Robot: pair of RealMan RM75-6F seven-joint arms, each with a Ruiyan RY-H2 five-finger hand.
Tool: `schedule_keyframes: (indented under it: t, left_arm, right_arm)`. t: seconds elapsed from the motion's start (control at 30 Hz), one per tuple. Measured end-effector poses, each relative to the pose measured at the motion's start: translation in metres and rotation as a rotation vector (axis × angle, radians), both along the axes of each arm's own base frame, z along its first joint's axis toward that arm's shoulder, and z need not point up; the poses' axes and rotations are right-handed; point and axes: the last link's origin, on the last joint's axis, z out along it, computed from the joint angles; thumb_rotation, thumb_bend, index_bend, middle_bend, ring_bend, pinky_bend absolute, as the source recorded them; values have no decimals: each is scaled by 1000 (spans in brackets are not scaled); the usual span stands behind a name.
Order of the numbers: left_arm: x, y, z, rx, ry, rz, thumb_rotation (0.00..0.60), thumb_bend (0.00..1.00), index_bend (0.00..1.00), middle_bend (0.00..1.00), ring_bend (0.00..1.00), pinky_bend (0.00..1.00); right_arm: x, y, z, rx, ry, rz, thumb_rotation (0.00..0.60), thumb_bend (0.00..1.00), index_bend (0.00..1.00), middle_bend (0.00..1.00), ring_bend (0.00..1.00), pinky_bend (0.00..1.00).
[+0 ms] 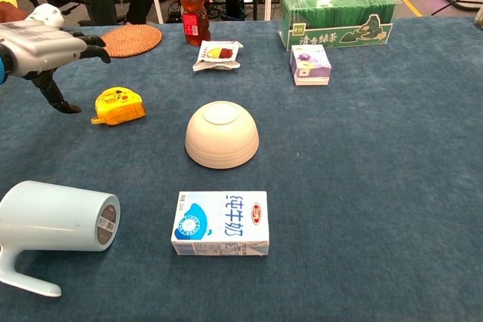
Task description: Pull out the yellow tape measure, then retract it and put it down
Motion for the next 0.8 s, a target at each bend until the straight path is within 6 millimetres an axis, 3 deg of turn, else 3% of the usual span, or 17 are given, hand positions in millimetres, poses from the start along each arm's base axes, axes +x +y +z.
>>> schedule_keyframes:
  t: [0.2, 0.4, 0.8]
  left_arm:
    - [-8, -11, 11, 14, -159, 63, 539, 210, 134, 1, 0, 236]
    - [-11, -12, 13, 7, -212, 105, 520, 208, 160, 10, 0, 251]
    - [18, 11, -12, -53, -197, 120, 480, 197, 168, 10, 0, 251]
  right_arm:
    - [2, -2, -1, 5, -1, 9, 584, 433, 310, 288, 235, 240]
    - [4, -3, -3, 10, -3, 18, 587, 433, 310, 288, 235, 240]
    - [2, 2, -2, 0, -4, 6, 585, 432, 310, 288, 235, 240]
